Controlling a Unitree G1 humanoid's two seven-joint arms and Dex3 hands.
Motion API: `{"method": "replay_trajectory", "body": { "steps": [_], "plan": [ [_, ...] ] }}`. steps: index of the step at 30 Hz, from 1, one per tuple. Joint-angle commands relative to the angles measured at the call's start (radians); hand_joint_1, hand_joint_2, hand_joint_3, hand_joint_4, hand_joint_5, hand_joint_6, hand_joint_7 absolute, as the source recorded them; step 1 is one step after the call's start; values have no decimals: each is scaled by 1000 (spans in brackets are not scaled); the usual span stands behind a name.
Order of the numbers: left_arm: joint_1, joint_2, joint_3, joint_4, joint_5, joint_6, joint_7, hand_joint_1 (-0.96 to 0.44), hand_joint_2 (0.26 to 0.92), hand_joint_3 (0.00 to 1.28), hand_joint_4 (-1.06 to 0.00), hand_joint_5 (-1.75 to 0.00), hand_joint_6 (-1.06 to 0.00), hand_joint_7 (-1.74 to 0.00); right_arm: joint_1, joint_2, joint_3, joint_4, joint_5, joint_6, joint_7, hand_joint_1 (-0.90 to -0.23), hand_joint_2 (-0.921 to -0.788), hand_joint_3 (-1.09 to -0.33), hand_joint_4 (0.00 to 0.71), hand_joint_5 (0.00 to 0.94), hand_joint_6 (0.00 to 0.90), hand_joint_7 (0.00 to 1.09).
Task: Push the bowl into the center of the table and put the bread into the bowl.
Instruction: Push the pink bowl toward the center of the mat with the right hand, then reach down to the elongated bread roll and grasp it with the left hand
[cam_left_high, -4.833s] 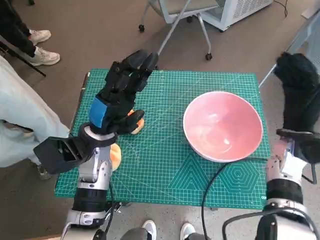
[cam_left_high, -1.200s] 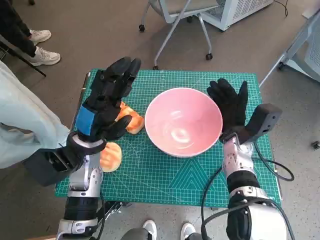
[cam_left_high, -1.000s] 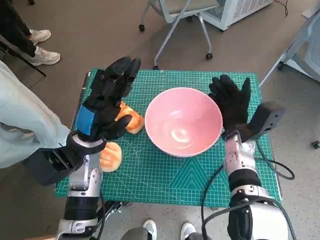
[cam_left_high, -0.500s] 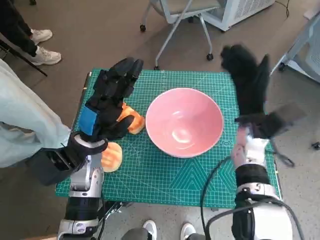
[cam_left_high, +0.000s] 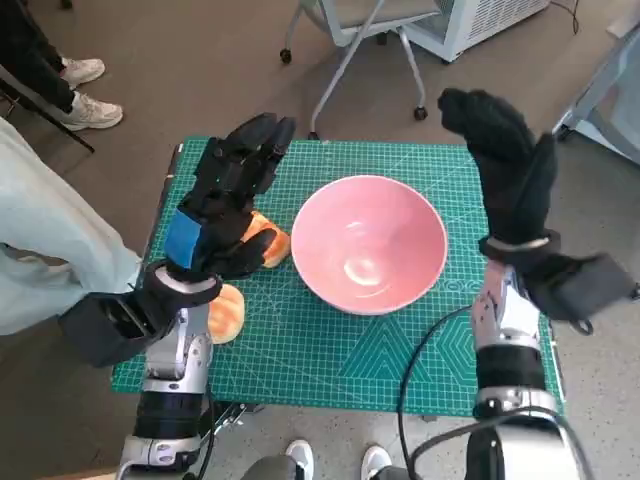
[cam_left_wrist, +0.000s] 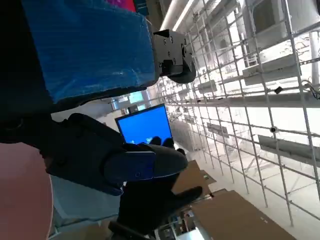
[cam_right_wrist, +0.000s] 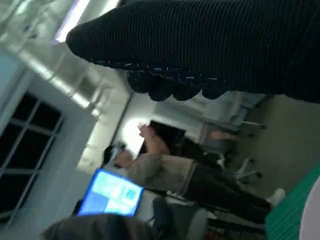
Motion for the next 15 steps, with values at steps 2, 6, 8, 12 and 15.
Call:
{"method": "replay_trajectory", "body": {
  "steps": [2, 6, 8, 12, 15],
  "plan": [
    [-30, -5, -14, -7, 9, 18, 3, -630, 921, 449, -171, -12, 1, -556, 57, 16, 31, -69, 45, 30, 49, -693, -921, -766, 204, 11, 289, 146],
    [-42, -4, -21, -12, 21, 18, 8, -632, 921, 450, -173, -13, 1, -561, 65, 16, 41, -85, 56, 31, 64, -709, -921, -748, 201, 3, 162, 360],
    [-49, -1, -24, -14, 25, 17, 8, -634, 921, 450, -173, -13, 1, -563, 67, 15, 44, -86, 54, 27, 67, -714, -921, -744, 200, 2, 99, 467],
    [-64, 8, -23, -13, 24, 17, 1, -637, 921, 450, -174, -13, 1, -567, 70, 14, 50, -86, 43, 24, 63, -724, -921, -740, 199, 0, 40, 557],
    [-76, 15, -20, -5, 22, 12, -7, -636, 921, 450, -174, -13, 1, -569, 74, 12, 55, -89, 37, 30, 57, -730, -921, -738, 197, 0, 27, 573]
  ]
}}
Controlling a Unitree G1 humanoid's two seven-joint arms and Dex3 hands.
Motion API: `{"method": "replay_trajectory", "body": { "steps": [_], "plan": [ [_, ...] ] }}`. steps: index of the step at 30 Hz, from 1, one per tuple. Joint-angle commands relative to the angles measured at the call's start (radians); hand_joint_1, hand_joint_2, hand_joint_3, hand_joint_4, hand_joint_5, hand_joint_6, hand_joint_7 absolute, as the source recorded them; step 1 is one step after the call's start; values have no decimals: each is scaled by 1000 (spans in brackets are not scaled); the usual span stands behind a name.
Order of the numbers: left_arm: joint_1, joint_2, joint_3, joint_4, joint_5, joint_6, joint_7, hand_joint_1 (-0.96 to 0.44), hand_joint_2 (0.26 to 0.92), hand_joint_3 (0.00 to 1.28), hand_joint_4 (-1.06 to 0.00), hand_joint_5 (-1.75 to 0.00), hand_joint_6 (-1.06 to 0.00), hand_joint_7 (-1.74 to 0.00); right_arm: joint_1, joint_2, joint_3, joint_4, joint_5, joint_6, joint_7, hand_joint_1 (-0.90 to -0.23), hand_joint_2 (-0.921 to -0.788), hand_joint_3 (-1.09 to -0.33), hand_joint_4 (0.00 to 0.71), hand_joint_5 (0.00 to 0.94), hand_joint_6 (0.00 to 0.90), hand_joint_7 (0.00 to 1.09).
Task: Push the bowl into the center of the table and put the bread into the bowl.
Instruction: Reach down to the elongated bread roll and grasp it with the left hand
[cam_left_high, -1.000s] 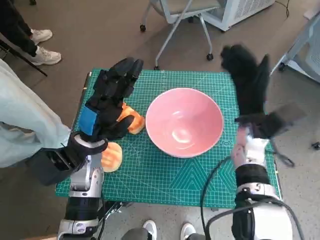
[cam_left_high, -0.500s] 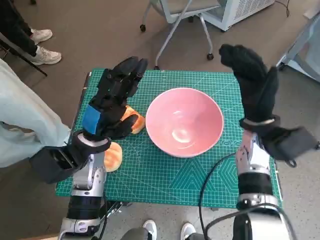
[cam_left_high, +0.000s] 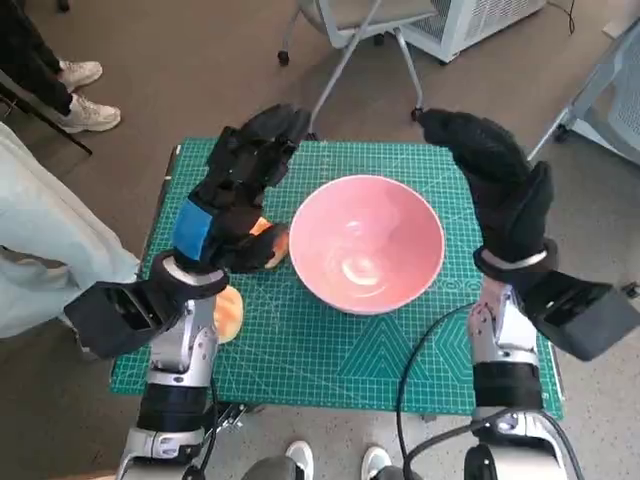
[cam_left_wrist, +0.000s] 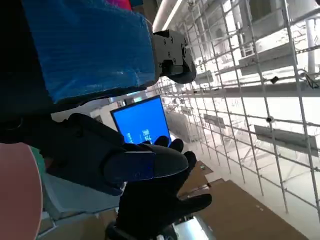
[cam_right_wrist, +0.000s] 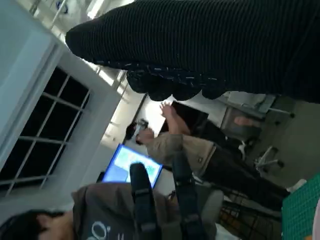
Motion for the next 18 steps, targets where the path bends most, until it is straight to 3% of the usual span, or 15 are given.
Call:
{"method": "replay_trajectory", "body": {
  "steps": [1, 11, 16, 18],
  "plan": [
    [-32, 15, 0, -3, 6, -2, -11, -633, 921, 450, -174, -13, 1, -571, 34, 2, 9, -2, -5, 16, -1, -730, -921, -737, 196, 0, 22, 578],
    [-62, 75, 27, 6, 39, -22, -12, -631, 921, 439, -180, -17, 1, -585, 45, -1, 17, -24, -15, 39, -20, -725, -921, -733, 189, 0, 5, 592],
    [-88, 203, 45, 3, 205, -47, 35, -604, 921, 396, -192, -23, 1, -597, 47, -4, 20, -30, -22, 40, -30, -724, -921, -733, 188, 0, 3, 595],
    [-91, 269, 46, -19, 289, -17, 54, -546, 918, 274, -206, -25, 1, -604, 47, -4, 20, -31, -22, 42, -33, -724, -921, -734, 188, 0, 2, 596]
  ]
}}
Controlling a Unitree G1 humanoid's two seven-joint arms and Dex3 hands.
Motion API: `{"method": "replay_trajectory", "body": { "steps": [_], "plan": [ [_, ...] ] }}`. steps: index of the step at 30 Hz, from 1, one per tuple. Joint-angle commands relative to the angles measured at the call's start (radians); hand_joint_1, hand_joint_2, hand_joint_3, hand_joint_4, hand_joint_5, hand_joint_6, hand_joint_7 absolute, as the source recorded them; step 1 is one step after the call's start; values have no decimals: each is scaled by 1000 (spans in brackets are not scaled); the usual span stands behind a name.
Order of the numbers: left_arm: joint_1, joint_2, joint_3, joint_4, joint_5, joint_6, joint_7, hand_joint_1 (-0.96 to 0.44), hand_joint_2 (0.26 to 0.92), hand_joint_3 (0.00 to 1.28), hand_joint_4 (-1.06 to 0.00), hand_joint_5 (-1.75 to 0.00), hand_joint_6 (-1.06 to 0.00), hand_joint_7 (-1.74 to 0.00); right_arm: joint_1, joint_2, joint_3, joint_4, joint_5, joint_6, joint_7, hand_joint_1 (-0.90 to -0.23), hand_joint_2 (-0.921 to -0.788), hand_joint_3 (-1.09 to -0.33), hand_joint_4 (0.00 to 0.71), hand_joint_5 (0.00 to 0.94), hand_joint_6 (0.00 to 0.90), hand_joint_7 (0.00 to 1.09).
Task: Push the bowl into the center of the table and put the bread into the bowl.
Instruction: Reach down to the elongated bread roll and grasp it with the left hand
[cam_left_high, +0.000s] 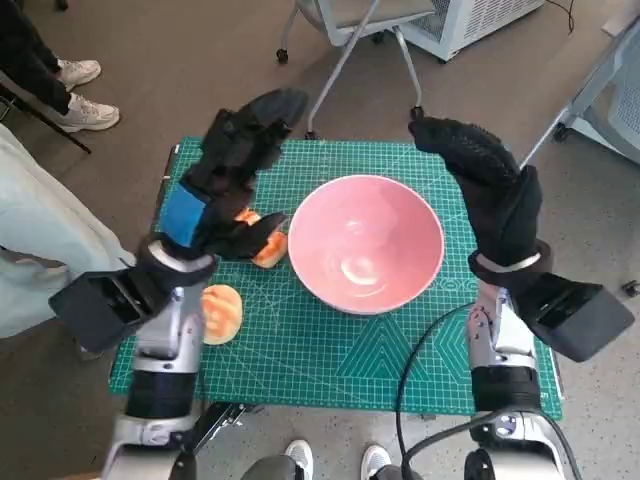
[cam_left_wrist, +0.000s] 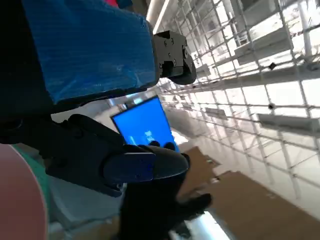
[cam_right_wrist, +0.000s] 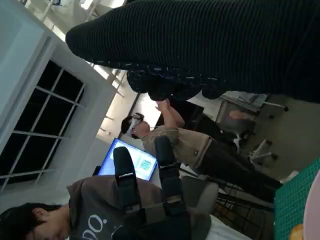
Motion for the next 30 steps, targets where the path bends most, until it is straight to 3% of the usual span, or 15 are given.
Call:
{"method": "replay_trajectory", "body": {
  "steps": [1, 4, 6, 11, 15, 22, 30],
  "plan": [
    [-26, 151, 16, -38, 168, 33, 44, -509, 899, 244, -211, -26, 0, -606, 28, -4, 3, -4, -13, 15, -13, -724, -921, -734, 188, 0, 2, 597],
    [-34, 245, -4, -70, 257, 129, 23, -346, 817, 135, -232, -26, -45, -583, 30, -4, 4, -6, -12, 15, -17, -722, -921, -735, 187, 0, 1, 599],
    [-32, 291, -19, -109, 314, 202, 15, -179, 771, 75, -251, -17, -135, -485, 31, -4, 4, -7, -13, 15, -20, -719, -921, -736, 186, 0, 0, 600],
    [-20, 358, -57, -210, 430, 375, 9, 47, 749, 30, -259, -4, -301, -237, 31, -3, 5, -5, -7, 15, -22, -712, -921, -738, 186, 0, -1, 601],
    [-16, 377, -86, -253, 499, 468, 15, 106, 750, 19, -247, -1, -346, -119, 29, -3, 3, 3, -3, 16, -21, -709, -921, -739, 185, 0, -1, 600],
    [-31, 380, -140, -226, 558, 541, 16, 147, 758, 17, -214, 0, -348, -63, 28, -2, -1, 12, 8, 20, -15, -708, -921, -738, 185, 0, -1, 599],
    [-68, 384, -206, -125, 585, 523, -1, 213, 768, 19, -184, 0, -344, -32, 25, -1, -6, 25, 14, 19, -11, -707, -921, -738, 185, 0, -1, 598]
  ]
}}
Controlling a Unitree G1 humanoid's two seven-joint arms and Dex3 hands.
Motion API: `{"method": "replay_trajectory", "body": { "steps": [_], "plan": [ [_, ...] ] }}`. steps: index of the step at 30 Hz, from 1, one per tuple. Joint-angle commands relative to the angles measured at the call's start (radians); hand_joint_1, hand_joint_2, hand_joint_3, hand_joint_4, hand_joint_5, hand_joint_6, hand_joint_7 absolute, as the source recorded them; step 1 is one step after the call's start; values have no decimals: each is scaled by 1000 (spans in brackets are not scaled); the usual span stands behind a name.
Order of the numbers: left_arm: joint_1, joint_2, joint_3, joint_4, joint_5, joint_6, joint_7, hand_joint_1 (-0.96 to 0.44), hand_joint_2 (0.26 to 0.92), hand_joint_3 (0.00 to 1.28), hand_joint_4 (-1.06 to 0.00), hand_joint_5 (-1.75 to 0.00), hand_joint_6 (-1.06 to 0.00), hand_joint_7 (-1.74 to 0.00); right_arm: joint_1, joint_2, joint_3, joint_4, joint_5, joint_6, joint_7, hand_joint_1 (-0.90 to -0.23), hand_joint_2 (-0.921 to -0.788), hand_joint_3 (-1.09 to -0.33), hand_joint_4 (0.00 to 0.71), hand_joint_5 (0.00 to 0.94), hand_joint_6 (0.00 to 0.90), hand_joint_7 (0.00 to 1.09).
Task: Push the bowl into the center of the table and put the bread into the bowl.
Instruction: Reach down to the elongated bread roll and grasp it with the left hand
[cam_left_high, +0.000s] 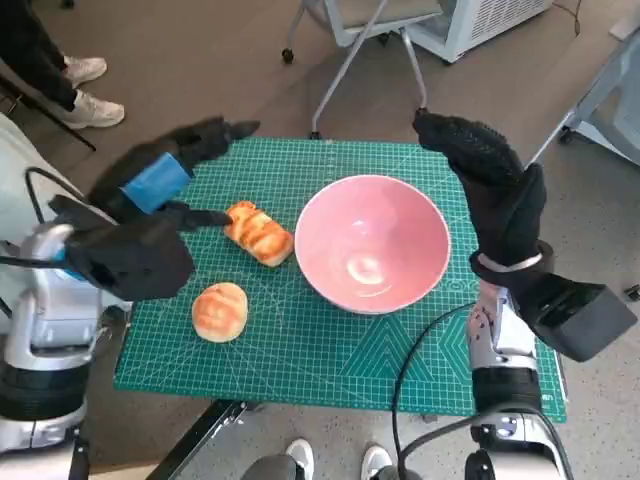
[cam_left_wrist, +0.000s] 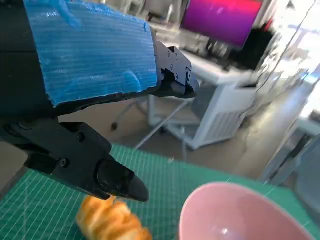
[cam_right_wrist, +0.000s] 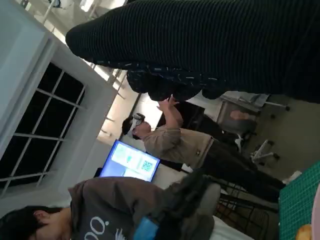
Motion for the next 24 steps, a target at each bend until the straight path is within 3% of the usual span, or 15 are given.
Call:
{"method": "replay_trajectory", "body": {
  "steps": [1, 13, 24],
  "plan": [
    [-41, 15, -45, 70, 20, -17, -20, 216, 769, 19, -182, 0, -344, -29, 19, 4, -5, 24, 8, 14, 5, -707, -921, -738, 185, 0, -1, 598],
    [-181, -13, -184, 323, 91, -20, -85, 168, 774, 21, -143, 0, -329, -6, 19, 6, -5, 26, 2, 18, -4, -707, -921, -741, 185, 0, -1, 597],
    [-300, -66, -278, 582, 149, -49, -60, 134, 775, 22, -131, 0, -313, 0, 25, 3, -7, 11, 7, 32, -3, -706, -921, -741, 184, 0, -1, 595]
  ]
}}
